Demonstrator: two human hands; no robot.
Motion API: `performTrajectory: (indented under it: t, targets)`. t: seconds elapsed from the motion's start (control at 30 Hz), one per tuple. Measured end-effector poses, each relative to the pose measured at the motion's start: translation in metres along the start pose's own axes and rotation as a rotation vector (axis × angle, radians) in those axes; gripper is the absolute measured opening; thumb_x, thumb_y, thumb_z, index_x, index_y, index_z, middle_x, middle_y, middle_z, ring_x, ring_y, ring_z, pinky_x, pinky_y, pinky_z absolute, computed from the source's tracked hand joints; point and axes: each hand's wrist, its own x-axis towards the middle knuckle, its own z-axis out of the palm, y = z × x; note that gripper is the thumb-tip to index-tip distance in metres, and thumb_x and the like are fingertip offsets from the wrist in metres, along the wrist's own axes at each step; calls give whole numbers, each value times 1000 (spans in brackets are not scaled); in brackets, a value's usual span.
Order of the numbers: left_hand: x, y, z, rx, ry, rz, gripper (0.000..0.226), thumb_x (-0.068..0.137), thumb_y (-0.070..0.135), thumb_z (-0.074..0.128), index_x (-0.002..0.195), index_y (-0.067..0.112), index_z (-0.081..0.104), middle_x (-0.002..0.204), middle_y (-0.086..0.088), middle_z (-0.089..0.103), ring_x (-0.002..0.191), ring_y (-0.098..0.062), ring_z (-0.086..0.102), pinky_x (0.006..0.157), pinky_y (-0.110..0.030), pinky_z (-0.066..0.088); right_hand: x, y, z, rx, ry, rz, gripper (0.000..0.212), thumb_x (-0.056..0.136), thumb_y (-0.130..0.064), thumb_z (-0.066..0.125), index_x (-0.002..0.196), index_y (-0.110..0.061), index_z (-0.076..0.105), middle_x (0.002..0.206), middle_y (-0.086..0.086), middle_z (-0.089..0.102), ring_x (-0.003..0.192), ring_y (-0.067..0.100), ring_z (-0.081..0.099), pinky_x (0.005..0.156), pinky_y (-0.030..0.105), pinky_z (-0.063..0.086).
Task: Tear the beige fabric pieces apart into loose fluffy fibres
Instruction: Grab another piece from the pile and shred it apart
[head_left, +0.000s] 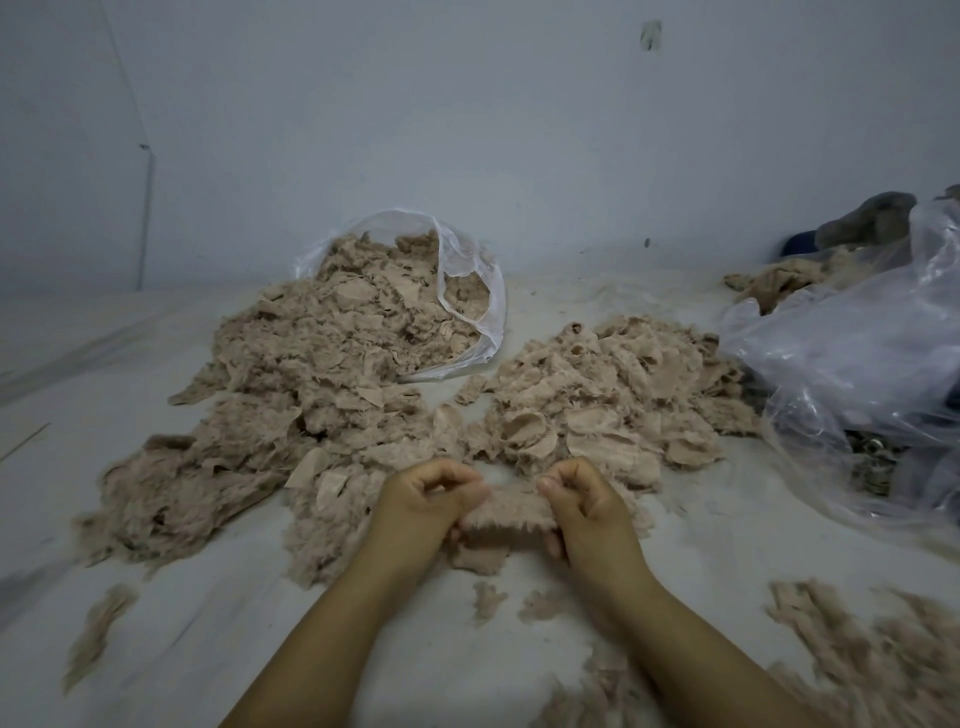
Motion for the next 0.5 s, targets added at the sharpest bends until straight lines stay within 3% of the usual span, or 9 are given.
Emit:
performTrajectory:
  t: [0.07, 0.13, 0.17, 0.27, 0.3, 0.37, 0.5]
  targets:
    - [6, 1, -10, -80, 189, 8, 18, 80, 6, 70, 68, 19, 70, 56, -3, 58, 47, -13, 50, 42, -19, 42, 1, -2, -3, 49, 26, 1, 20, 96, -14, 53, 76, -14, 50, 48, -7, 41, 38, 7, 31, 37, 20, 29]
    - [8, 4, -18, -99, 230, 31, 9, 82, 16, 69, 74, 20, 71, 60, -2, 62, 52, -12, 52, 46, -19, 45, 0, -2, -5, 85, 15, 15, 18, 95, -15, 56, 77, -12, 54, 49, -6, 41, 38, 7, 30, 37, 20, 30]
    - [6, 6, -18, -107, 154, 35, 5, 80, 26, 69, 80, 22, 72, 67, -1, 66, 58, -13, 58, 52, -20, 49, -2, -2, -5, 91, -1, 12, 17, 94, -15, 57, 78, -11, 55, 48, -6, 42, 38, 7, 31, 37, 20, 30]
    - [-4, 0, -2, -47, -230, -39, 38, 73, 38, 74, 108, 28, 66, 94, 4, 73, 81, -13, 69, 67, -27, 55, -5, 0, -1, 48, -51, -46, 11, 91, -17, 61, 83, -10, 61, 48, -4, 47, 36, 7, 36, 37, 20, 31]
    - [-9, -1, 6, -12, -314, -44, 36, 72, 36, 75, 106, 29, 67, 88, 6, 72, 76, -10, 68, 63, -24, 53, -6, 0, 0, 21, -58, -79, 11, 90, -19, 62, 83, -10, 63, 48, -2, 48, 36, 8, 37, 38, 20, 32]
    - [-12, -3, 16, 76, -283, 17, 5, 78, 30, 72, 81, 27, 70, 66, 9, 64, 60, -4, 58, 55, -16, 46, -5, 1, 1, -41, -45, -139, 10, 88, -19, 64, 81, -13, 65, 48, 0, 49, 38, 8, 40, 40, 18, 34]
    - [-6, -4, 11, 96, -97, -11, 23, 91, 23, 58, 69, 21, 67, 68, -7, 53, 64, -18, 51, 57, -27, 49, -5, 2, 5, -102, -70, -175, 9, 87, -24, 65, 84, -17, 61, 45, -4, 41, 39, 8, 31, 42, 17, 28]
